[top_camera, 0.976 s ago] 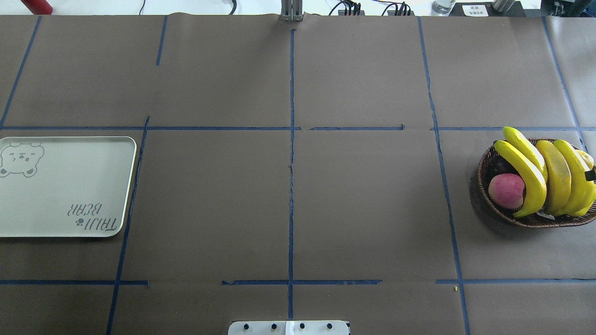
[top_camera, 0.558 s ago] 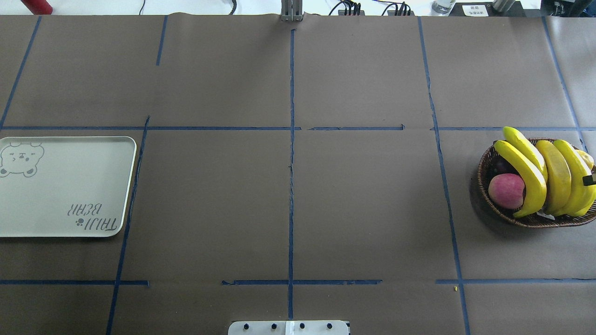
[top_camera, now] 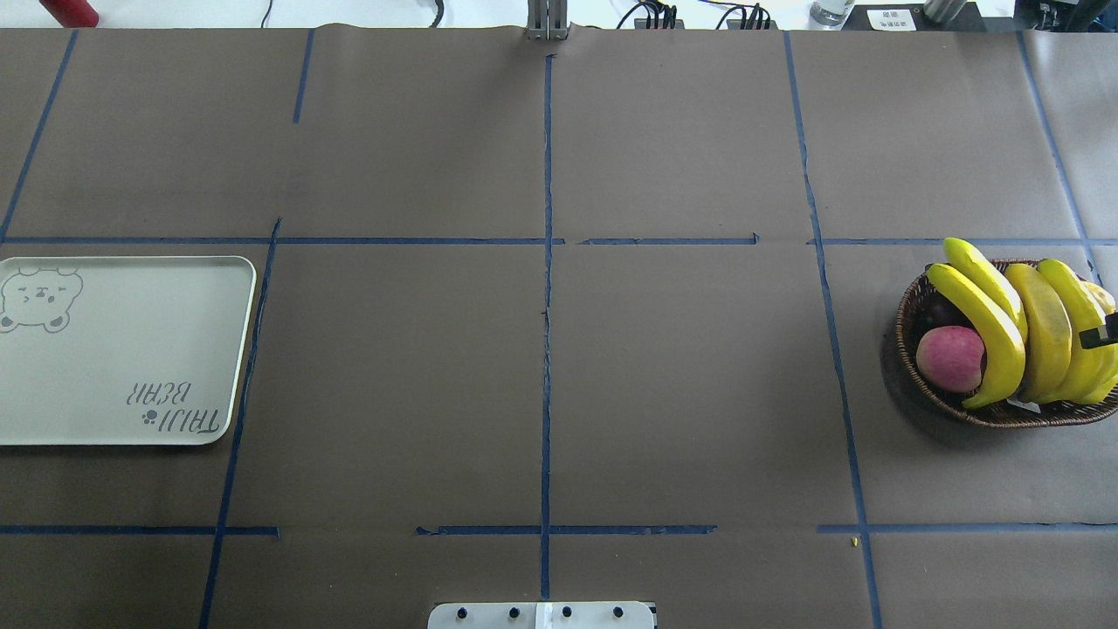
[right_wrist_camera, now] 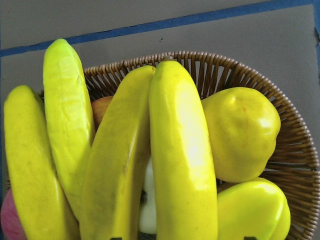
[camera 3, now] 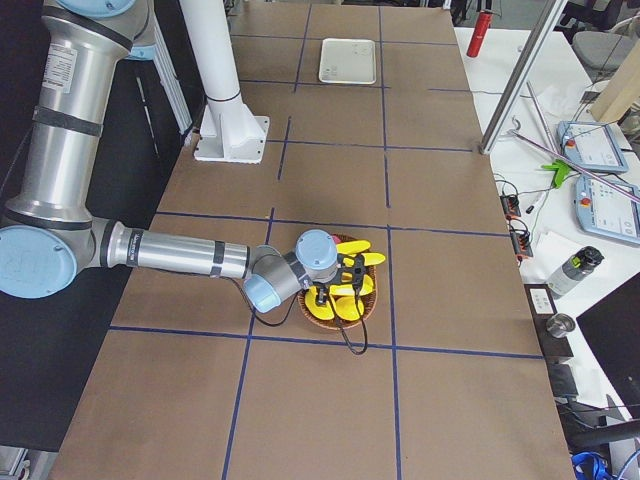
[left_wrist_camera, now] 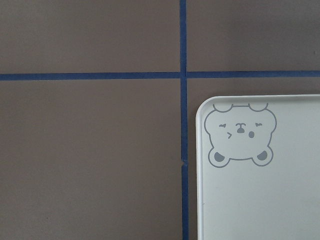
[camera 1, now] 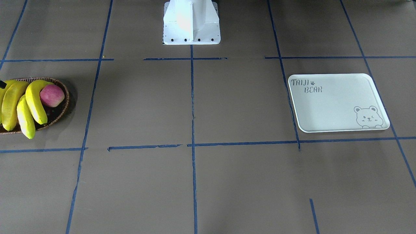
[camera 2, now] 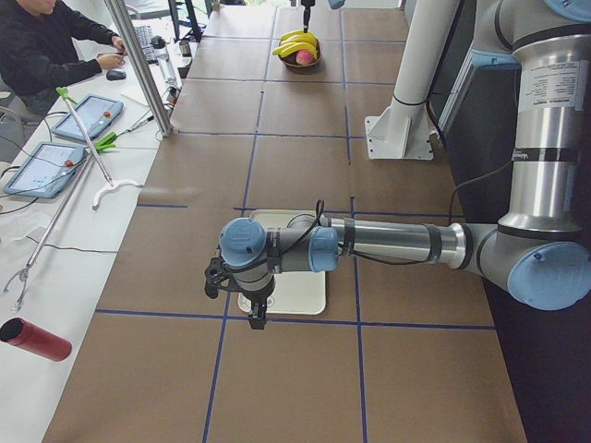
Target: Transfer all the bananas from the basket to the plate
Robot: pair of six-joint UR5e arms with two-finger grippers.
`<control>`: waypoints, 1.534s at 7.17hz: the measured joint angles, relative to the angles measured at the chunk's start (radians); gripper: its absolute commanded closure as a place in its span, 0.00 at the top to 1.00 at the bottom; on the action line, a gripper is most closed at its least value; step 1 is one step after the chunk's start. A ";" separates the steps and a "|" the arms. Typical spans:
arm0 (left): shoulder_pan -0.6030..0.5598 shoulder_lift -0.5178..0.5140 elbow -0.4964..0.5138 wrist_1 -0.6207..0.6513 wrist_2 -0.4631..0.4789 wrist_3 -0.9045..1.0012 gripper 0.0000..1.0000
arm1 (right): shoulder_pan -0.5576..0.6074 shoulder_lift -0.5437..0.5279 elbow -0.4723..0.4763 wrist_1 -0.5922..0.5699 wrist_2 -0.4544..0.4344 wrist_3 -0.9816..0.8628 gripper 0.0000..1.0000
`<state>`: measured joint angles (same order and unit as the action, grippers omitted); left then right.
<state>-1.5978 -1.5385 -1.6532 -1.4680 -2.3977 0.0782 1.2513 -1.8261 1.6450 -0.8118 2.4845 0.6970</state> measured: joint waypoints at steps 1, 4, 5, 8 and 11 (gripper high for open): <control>0.000 0.000 -0.001 0.000 0.000 0.000 1.00 | 0.000 0.001 -0.001 -0.001 0.001 0.000 0.85; -0.001 0.000 -0.004 0.000 -0.001 0.000 1.00 | -0.001 0.005 -0.017 -0.002 -0.001 0.000 0.60; -0.001 0.002 -0.009 0.000 -0.001 0.000 1.00 | -0.001 0.010 -0.019 -0.002 -0.001 0.000 0.29; -0.004 0.007 -0.020 0.001 -0.001 0.000 1.00 | -0.001 0.016 -0.019 0.001 0.003 -0.002 0.03; -0.007 0.009 -0.026 0.002 -0.001 -0.001 1.00 | 0.005 0.005 -0.013 0.028 0.004 -0.009 0.03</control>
<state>-1.6044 -1.5297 -1.6789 -1.4665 -2.3992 0.0769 1.2559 -1.8211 1.6320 -0.7834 2.4881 0.6878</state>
